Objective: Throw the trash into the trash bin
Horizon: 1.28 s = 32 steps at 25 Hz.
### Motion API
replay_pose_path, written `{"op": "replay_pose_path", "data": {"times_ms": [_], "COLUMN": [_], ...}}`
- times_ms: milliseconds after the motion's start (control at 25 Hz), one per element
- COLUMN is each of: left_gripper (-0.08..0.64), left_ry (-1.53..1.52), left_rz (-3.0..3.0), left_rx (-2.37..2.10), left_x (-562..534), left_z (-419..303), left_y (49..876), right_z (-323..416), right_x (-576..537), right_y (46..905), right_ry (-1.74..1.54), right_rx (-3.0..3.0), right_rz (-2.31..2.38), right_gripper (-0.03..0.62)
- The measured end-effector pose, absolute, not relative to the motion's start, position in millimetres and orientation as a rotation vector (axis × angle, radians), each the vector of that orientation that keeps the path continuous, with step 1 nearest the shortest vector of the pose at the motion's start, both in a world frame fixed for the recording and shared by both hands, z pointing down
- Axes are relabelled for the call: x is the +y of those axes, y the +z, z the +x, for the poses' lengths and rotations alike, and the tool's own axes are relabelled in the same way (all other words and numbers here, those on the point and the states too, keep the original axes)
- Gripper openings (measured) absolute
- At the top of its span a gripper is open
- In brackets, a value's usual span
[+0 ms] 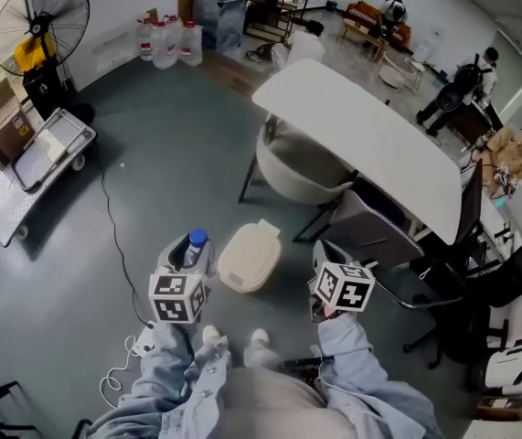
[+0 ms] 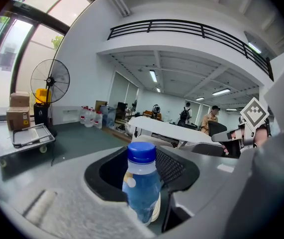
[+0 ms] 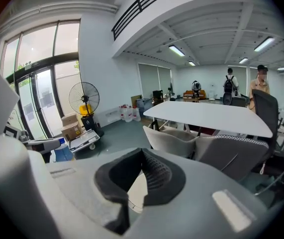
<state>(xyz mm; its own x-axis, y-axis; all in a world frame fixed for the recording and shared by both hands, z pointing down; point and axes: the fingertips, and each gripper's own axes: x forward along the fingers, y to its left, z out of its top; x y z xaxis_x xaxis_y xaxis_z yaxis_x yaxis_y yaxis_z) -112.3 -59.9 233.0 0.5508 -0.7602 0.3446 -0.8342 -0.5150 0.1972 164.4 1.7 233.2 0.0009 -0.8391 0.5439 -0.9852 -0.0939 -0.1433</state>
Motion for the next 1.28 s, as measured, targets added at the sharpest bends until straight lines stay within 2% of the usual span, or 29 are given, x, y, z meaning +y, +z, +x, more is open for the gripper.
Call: {"op": "replay_pose_path", "data": {"times_ms": [600, 1000, 1280], "left_gripper": [0.182, 0.183, 0.183], "left_ry": [0.419, 0.491, 0.555], "left_rz": [2.36, 2.263, 2.196], "left_rx": [-1.498, -1.455, -1.443], "left_x": [-56, -54, -44], "left_z": [-98, -104, -116], "left_y": [273, 405, 521], "right_z": [196, 185, 157], "right_x": [-38, -48, -15], "right_y": [295, 403, 524], "right_ry": [0.783, 0.837, 0.939], "right_rx": [-1.968, -1.966, -1.86], "right_rz": [1.823, 1.753, 1.69], "right_gripper": [0.003, 0.003, 0.003]}}
